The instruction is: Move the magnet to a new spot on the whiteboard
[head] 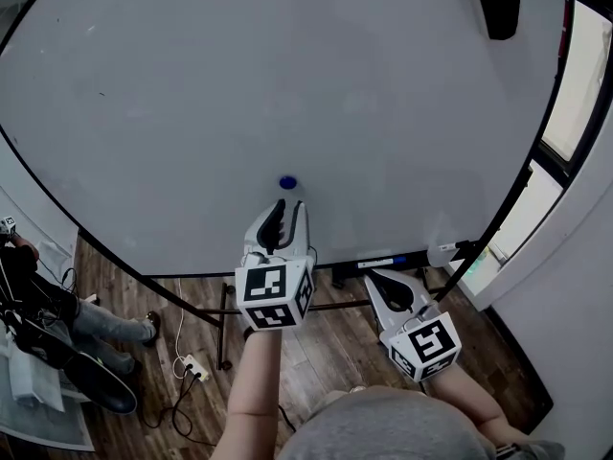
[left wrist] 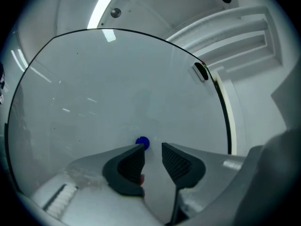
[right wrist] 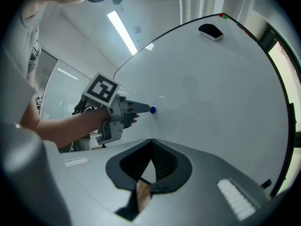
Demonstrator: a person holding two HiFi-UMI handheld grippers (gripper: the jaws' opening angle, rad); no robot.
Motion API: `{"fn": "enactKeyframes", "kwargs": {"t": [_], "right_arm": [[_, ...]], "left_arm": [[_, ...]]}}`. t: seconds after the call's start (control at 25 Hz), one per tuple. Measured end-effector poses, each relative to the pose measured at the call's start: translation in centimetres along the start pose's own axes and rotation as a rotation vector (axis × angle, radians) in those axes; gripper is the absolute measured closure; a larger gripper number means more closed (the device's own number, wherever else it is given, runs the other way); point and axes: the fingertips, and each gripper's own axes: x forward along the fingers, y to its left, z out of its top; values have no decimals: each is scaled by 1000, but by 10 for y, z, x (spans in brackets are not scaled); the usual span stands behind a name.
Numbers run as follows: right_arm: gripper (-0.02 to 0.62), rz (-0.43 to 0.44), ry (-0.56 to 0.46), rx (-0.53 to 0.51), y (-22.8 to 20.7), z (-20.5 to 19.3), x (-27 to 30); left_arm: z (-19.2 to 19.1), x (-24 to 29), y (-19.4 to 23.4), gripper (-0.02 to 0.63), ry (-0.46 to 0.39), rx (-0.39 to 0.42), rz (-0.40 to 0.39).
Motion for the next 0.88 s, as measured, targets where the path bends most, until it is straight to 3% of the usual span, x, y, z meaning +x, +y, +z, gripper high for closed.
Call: {"fn": "enactKeyframes", "kwargs": {"t": [0.32,0.88], "right_arm": [[597,3,14,8,2,-9,3],[597,1,24,27,-9,-15,11]], "left_arm": [[3,21,15,442,1,34,63],[3,42,20,442,11,70,142]]}}
